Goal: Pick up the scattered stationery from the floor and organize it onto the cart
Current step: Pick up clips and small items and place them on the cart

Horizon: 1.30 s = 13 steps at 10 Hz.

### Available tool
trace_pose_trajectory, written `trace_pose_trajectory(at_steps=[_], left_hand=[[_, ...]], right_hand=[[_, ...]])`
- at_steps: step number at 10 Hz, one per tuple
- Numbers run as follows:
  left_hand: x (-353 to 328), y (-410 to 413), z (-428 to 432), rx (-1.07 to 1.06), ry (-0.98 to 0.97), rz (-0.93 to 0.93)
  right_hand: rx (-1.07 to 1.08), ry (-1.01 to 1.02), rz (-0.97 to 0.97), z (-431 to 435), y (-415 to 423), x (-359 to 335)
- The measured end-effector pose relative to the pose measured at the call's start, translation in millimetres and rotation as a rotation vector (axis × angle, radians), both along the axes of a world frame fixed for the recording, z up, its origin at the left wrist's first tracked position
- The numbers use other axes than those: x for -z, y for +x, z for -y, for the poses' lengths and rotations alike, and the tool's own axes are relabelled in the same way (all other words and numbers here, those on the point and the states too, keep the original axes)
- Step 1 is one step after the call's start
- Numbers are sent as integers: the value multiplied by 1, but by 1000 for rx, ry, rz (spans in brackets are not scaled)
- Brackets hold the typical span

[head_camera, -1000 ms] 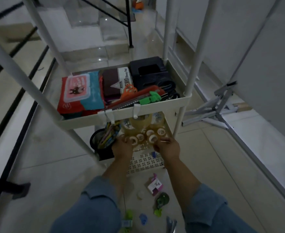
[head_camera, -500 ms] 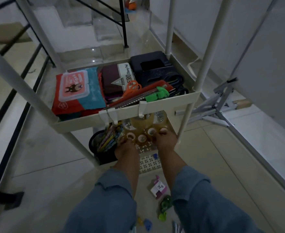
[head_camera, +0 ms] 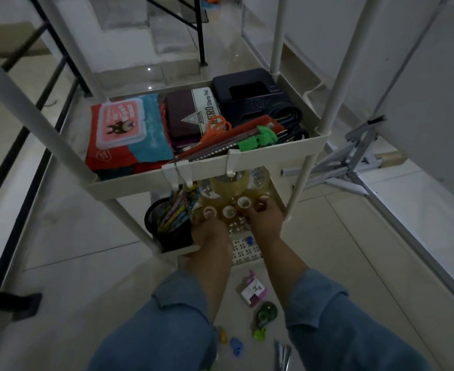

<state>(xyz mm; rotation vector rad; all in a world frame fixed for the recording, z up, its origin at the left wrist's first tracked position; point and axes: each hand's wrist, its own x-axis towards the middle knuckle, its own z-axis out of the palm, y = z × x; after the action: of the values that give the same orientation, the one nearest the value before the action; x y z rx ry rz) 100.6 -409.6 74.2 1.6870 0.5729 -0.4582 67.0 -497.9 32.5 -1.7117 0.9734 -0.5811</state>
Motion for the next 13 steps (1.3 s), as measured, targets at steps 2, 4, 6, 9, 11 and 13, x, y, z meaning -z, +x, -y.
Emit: trace_pose_trajectory(at_steps=[2, 4, 6, 9, 11, 13], left_hand=[[42, 9, -4, 490, 575, 519], [49, 8, -21, 933, 858, 561], [37, -12, -34, 954, 815, 760], [106, -74, -85, 1077, 764, 1081], [198, -102, -147, 1072, 914, 950], [205, -109, -160, 1037, 865, 965]], right_hand=[[-23, -78, 88, -17, -16, 5], [-45, -130, 118, -26, -42, 7], [-94, -88, 116, -51, -86, 40], [-456, 20, -437, -99, -135, 179], [-834, -48, -740, -141, -136, 262], [-446, 119, -583, -160, -140, 276]])
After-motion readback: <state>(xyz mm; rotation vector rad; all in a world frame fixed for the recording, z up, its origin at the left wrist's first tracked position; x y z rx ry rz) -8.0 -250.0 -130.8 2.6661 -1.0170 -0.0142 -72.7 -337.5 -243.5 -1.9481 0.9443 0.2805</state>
